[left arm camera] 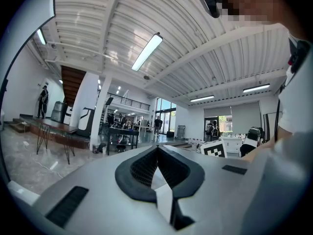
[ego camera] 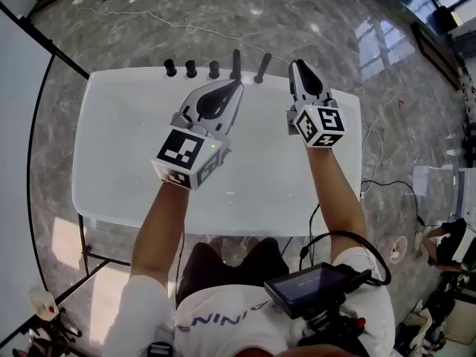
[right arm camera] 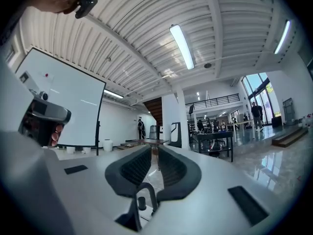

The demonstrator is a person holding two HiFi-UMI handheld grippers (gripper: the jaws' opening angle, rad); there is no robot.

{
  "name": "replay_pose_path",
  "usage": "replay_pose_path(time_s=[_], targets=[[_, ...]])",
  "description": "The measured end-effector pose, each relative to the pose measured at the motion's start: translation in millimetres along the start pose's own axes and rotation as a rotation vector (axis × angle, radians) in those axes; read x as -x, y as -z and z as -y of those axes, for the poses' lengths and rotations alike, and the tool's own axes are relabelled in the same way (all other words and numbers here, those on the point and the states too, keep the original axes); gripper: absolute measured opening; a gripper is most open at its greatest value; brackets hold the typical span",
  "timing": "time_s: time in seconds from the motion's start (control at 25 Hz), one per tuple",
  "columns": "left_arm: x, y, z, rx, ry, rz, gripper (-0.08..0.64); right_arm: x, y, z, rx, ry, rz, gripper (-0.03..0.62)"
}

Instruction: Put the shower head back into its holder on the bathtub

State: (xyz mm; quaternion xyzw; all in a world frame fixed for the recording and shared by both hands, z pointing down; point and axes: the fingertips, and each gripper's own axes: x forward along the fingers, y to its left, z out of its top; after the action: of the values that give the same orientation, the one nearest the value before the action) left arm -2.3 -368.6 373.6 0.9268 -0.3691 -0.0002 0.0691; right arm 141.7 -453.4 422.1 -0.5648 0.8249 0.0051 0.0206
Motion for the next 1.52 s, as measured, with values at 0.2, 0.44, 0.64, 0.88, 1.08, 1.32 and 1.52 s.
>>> replay_pose_path(time_s=[0.2,0.44,0.64,0.88,1.08,1.32,1.52], targets=[[36,-31,9,0.004,0.03,0.021,0.015,44,-49,-26,-0.05,0.03,0.02,0.034],[65,-54,30,-0.057,0.017,0.003,0.016,106,-83,-49,-0.085,0.056,-0.009,0.018],[78,-63,58,-0.114,0.025,0.008,0.017,148,-97,-71,-0.074,0.036,-0.039,0.016],[87,-64,101,-0.103,0.009,-0.024,0.016,197,-119,-81,-0.034,0.03,-0.031,0.015],[91,-71,144,-0.086,-0.003,0.014,0.016,243,-144,-82,0.018,-0.009,-0.034,0.012],[105,-72,200,-0.092,-0.027,0.024,0.016,301,-160,-71,0.03,-0.036,-0.027,0.012],[132,-72,239,-0.099,-0.052,0.02,0.015,348,-170,-83,0.021,-0.064,-0.012,0.012]])
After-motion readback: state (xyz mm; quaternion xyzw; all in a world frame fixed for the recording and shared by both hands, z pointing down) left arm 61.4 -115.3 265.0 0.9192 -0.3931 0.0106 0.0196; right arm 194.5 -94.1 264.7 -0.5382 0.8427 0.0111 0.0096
